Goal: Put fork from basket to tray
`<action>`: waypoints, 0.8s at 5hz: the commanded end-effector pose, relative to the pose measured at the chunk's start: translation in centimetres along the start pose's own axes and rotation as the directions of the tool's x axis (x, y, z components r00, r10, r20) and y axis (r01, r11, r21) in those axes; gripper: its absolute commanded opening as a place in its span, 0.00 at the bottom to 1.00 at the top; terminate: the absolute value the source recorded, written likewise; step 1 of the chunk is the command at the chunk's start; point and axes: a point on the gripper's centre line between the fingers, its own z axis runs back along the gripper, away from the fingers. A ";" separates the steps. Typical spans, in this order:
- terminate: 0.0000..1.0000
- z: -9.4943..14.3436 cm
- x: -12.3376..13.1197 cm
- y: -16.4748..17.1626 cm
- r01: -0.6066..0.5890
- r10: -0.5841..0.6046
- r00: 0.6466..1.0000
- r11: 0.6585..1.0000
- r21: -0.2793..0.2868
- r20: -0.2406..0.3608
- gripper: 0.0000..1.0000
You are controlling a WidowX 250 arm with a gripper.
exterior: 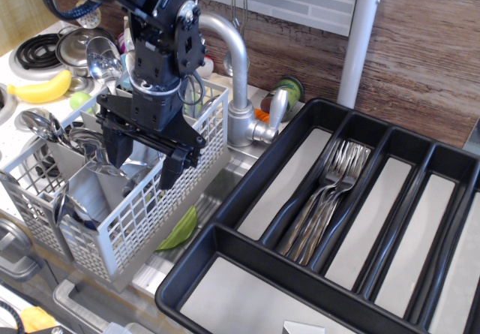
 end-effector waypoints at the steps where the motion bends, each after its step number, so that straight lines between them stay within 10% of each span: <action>1: 0.00 -0.7 0.8 0.7 -0.020 0.020 0.999 1.000 0.001 0.029 0.00; 4: 0.00 3.2 0.3 -0.1 -0.021 0.024 0.999 0.996 0.092 -0.028 0.00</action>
